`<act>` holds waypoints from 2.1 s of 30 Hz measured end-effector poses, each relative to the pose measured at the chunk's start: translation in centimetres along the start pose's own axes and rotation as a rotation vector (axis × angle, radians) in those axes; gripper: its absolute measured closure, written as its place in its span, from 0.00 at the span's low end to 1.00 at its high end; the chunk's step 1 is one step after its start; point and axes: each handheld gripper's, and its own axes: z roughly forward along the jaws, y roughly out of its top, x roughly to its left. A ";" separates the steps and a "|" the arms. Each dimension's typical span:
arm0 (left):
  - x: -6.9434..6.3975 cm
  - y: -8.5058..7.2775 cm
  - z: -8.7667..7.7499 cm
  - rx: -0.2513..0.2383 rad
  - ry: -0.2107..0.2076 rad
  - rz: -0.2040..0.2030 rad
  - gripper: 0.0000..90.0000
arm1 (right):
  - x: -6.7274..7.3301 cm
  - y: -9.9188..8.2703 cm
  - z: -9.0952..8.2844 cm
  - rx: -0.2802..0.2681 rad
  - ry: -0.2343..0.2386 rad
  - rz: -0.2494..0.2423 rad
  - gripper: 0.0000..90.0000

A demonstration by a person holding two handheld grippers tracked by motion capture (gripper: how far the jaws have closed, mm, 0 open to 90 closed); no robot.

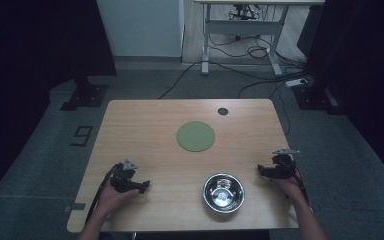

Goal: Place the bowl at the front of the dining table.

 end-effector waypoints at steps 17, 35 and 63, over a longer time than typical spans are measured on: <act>0.0 0.0 0.0 -0.002 -0.001 0.001 0.13 | -0.1 0.7 -0.6 0.039 -0.012 0.047 0.21; 0.0 0.1 0.2 -0.003 -0.002 0.005 0.12 | 0.7 1.6 -2.5 -0.060 0.071 0.054 0.22; 0.1 0.7 0.7 -0.003 -0.007 0.010 0.09 | 4.2 1.5 -5.5 -0.128 0.202 -0.026 0.25</act>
